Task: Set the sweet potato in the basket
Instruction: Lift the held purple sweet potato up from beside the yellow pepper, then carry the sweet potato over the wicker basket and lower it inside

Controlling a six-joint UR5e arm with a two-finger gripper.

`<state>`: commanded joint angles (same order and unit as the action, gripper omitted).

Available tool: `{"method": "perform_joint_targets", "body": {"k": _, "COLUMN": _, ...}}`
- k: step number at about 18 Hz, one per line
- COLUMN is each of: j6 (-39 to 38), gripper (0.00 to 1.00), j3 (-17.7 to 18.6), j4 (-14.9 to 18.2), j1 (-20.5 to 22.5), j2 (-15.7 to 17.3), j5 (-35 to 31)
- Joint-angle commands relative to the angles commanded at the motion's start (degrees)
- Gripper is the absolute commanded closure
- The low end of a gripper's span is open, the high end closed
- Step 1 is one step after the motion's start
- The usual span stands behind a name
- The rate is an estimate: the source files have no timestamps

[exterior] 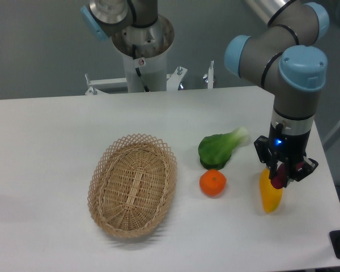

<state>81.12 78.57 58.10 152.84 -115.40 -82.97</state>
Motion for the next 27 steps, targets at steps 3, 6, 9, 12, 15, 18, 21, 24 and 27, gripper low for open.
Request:
{"method": "perform_joint_targets", "body": {"k": 3, "j6": -0.53, "gripper": 0.67, "j3": 0.35, "j4": -0.09, "j1": -0.09, "j2": 0.44, "j5": 0.0}}
{"method": "perform_joint_targets", "body": {"k": 6, "j6": -4.2, "gripper": 0.67, "j3": 0.79, "j4": 0.26, "j1": -0.53, "j2": 1.05, "j5": 0.35}}
{"method": "perform_joint_targets", "body": {"k": 9, "j6": -9.83, "gripper": 0.67, "j3": 3.16, "j4": -0.35, "j1": -2.8, "j2": 1.93, "j5": 0.44}}
{"method": "perform_joint_targets", "body": {"k": 12, "j6": -16.76, "gripper": 0.67, "j3": 6.06, "j4": -0.79, "j1": -5.0, "j2": 3.25, "j5": 0.18}}
{"method": "perform_joint_targets", "body": {"k": 15, "j6": -23.54, "gripper": 0.67, "j3": 9.74, "j4": -2.1, "j1": -7.9, "j2": 5.53, "j5": 0.18}}
{"method": "perform_joint_targets", "body": {"k": 18, "j6": -29.69, "gripper": 0.67, "j3": 16.24, "j4": -6.84, "j1": -11.41, "j2": 7.55, "j5": 0.0}}
{"method": "perform_joint_targets", "body": {"k": 21, "j6": -35.49, "gripper": 0.67, "j3": 21.87, "j4": -11.68, "j1": -15.81, "j2": 8.09, "j5": -0.18}}
{"method": "perform_joint_targets", "body": {"k": 24, "j6": -38.5, "gripper": 0.67, "j3": 23.99, "j4": -12.48, "j1": -20.37, "j2": 7.82, "j5": -3.07}}
{"method": "perform_joint_targets", "body": {"k": 27, "j6": -39.72, "gripper": 0.67, "j3": 24.78, "j4": -12.48, "j1": -23.63, "j2": 6.68, "j5": -4.92}}
